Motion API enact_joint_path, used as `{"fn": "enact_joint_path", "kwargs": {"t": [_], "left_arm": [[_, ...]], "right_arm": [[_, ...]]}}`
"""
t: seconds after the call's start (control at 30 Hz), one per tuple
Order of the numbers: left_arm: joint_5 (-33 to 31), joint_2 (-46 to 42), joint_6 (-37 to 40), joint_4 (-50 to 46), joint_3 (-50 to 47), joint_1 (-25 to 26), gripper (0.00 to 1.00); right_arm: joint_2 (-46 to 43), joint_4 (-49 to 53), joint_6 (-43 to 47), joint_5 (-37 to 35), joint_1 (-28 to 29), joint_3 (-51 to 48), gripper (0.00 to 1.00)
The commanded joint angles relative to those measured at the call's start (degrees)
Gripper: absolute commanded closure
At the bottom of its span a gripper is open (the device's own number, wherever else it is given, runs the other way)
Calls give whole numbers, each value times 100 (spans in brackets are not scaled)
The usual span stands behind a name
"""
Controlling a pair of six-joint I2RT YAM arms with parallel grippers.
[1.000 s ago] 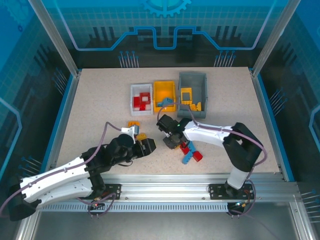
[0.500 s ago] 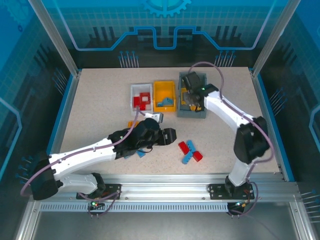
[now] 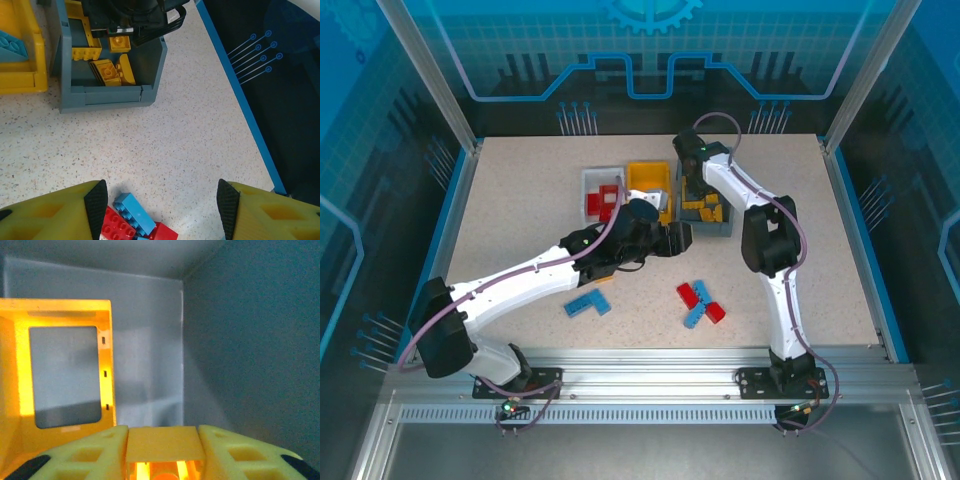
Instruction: Sort the legos into containers by color
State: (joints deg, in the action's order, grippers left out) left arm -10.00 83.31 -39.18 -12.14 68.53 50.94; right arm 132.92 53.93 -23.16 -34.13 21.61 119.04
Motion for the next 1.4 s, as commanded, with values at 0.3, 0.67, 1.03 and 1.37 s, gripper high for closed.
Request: {"fn": "enact_joint_path", "kwargs": {"t": [0.3, 0.67, 1.03, 1.37], "left_arm": [[11, -304, 64, -118, -228, -23, 36], [-386, -772, -139, -721, -575, -31, 36], [-615, -1504, -440, -1772, -979, -210, 36], [-253, -1991, -562, -2958, -1488, -1353, 30]], "right_arm": [[-630, 89, -61, -26, 101, 96, 41], [-2320, -347, -294, -33, 368, -899, 42], [-5431, -1826, -189, 636, 1242, -4200, 44], [-6990, -3147, -280, 2853, 2987, -6474, 38]]}}
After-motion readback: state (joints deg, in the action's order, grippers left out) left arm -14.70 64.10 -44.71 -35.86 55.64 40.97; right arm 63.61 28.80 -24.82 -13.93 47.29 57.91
